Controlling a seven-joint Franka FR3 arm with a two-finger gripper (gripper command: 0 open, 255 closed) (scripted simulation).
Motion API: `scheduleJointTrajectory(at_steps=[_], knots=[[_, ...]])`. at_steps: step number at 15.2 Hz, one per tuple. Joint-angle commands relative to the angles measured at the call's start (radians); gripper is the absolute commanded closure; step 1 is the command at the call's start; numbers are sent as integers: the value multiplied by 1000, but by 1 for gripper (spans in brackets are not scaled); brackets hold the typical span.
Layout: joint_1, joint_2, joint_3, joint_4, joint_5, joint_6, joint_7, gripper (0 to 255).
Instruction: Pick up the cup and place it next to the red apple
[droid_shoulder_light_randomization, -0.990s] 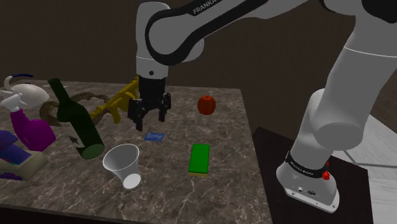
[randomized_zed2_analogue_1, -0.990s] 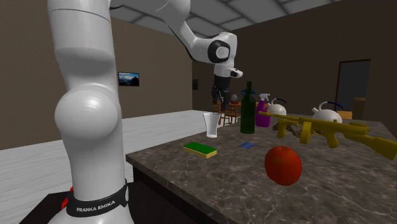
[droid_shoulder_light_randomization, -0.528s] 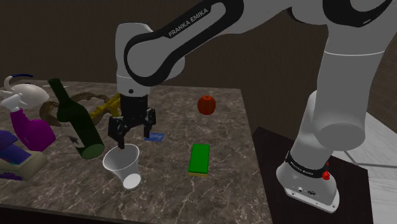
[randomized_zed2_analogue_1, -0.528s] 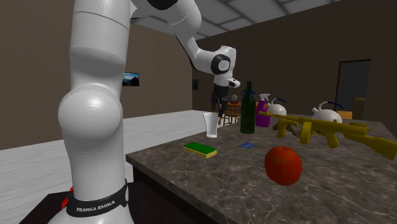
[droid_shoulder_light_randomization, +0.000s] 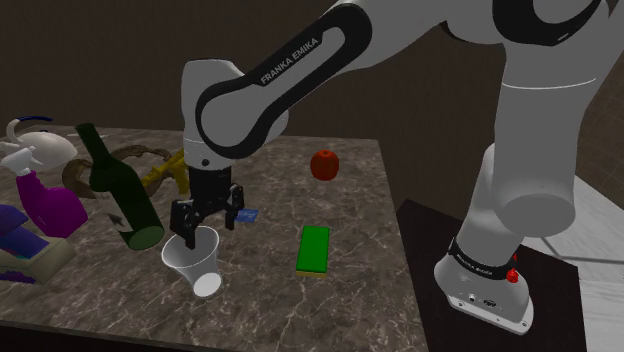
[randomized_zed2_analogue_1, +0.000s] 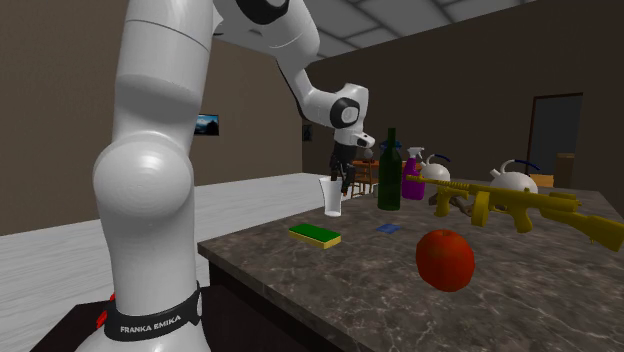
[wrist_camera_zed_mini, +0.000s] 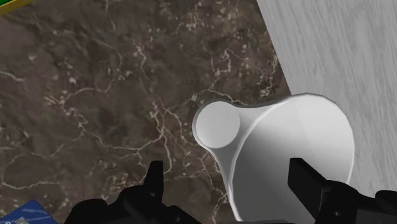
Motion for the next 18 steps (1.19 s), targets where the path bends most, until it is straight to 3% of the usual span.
scheduleJointTrajectory(at_steps=[1,5,6,18], knots=[[1,2,0,0,-1,2,0,0],[1,2,0,0,-1,2,0,0],[1,2,0,0,-1,2,0,255],[-2,-19,1,17,2,-34,6,255]])
